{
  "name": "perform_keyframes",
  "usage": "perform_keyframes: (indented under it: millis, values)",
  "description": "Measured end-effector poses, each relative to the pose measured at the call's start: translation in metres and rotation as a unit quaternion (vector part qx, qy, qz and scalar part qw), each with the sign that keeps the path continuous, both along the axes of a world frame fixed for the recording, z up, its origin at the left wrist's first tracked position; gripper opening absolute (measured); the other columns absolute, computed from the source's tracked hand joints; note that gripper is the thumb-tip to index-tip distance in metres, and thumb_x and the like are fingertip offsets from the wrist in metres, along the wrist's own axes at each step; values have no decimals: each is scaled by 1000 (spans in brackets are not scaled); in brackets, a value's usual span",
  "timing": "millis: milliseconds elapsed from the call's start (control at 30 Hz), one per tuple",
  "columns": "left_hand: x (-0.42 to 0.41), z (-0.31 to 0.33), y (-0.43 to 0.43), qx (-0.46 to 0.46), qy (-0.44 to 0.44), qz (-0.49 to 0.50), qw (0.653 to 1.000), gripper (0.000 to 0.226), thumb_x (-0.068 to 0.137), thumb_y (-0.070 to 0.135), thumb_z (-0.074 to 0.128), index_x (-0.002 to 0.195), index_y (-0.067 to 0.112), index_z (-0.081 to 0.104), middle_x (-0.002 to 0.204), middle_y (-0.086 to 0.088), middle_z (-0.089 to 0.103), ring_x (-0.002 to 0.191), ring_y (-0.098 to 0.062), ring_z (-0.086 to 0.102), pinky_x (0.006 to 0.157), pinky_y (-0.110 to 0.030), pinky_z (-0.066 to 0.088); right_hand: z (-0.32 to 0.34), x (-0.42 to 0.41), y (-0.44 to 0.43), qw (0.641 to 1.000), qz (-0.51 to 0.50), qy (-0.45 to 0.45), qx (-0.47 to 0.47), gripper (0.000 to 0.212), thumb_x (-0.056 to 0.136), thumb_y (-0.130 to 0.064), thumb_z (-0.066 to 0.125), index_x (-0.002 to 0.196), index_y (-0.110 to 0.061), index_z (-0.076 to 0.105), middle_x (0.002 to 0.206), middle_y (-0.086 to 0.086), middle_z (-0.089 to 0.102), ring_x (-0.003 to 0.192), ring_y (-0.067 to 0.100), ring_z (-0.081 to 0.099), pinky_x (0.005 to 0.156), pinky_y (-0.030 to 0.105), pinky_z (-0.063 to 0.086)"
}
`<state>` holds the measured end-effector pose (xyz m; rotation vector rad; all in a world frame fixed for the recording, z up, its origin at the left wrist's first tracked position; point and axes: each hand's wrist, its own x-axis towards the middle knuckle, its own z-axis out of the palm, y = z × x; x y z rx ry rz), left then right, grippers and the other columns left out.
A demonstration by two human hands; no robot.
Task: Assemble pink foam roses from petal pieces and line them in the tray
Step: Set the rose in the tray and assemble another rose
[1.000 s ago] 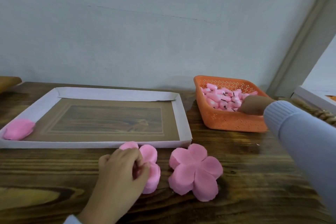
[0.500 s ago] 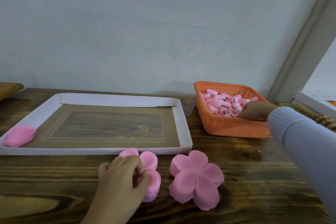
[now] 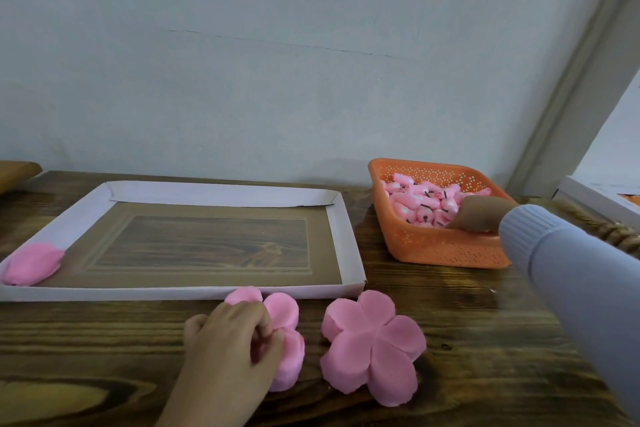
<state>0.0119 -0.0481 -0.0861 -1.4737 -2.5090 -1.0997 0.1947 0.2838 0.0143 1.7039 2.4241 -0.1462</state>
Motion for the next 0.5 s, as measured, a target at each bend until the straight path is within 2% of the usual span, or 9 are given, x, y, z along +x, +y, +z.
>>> perform_keyframes:
  millis: [67, 133, 167, 233, 333, 400, 433, 500]
  values:
    - [0, 0, 0, 9, 11, -6, 1000, 29, 73, 40, 59, 56, 34, 37, 66, 14, 53, 75, -9, 54, 79, -36, 26, 1, 1, 4, 999, 0, 50, 16, 42, 98, -36, 51, 114, 2, 59, 117, 17, 63, 95, 24, 58, 85, 32, 47]
    - [-1, -1, -1, 6, 24, -9, 1000, 29, 73, 38, 60, 56, 33, 38, 65, 14, 52, 73, -9, 55, 77, -36, 27, 5, 1, 7, 983, -26, 175, 52, 35, 94, -33, 56, 88, 2, 61, 91, 16, 67, 74, 24, 55, 72, 35, 48]
    - [-2, -1, -1, 10, 38, -13, 999, 26, 71, 38, 60, 56, 33, 39, 64, 15, 51, 71, -9, 54, 75, -36, 28, 8, 1, 6, 963, -37, 257, 68, 33, 92, -30, 57, 80, 0, 60, 80, 15, 65, 68, 24, 53, 70, 35, 48]
    - [-1, 0, -1, 17, 74, -24, 997, 17, 67, 42, 55, 57, 32, 45, 63, 16, 49, 68, -6, 52, 71, -36, 31, 14, -3, -2, 901, -47, 424, 72, 30, 90, -31, 58, 79, -3, 60, 74, 12, 68, 67, 23, 56, 68, 36, 49]
    - [-1, 0, -2, 12, 127, -45, 991, 18, 63, 52, 47, 61, 35, 49, 69, 18, 49, 73, -4, 51, 65, -36, 35, 20, -15, -39, 790, -47, 610, -41, 26, 93, -37, 61, 91, -11, 61, 79, 6, 67, 75, 21, 63, 71, 35, 54]
    - [-3, 1, -3, 13, 159, -57, 986, 20, 60, 56, 48, 63, 36, 50, 73, 18, 50, 79, -2, 47, 62, -35, 36, 22, -22, -72, 735, -29, 661, -145, 27, 94, -36, 60, 97, -9, 63, 80, 4, 62, 71, 16, 63, 61, 29, 51]
    - [-4, 1, -4, 13, 174, -65, 982, 22, 58, 57, 48, 63, 35, 51, 73, 18, 51, 80, -2, 44, 61, -34, 36, 21, -26, -89, 721, -15, 668, -184, 28, 94, -34, 60, 99, -7, 63, 80, 4, 62, 67, 14, 63, 55, 25, 49]
    - [-5, 3, -4, 17, 197, -75, 977, 25, 54, 58, 47, 62, 35, 53, 71, 19, 51, 80, -1, 41, 60, -33, 36, 18, -31, -123, 715, 21, 661, -227, 20, 93, -28, 62, 96, -8, 67, 77, 2, 61, 60, 9, 61, 50, 21, 46]
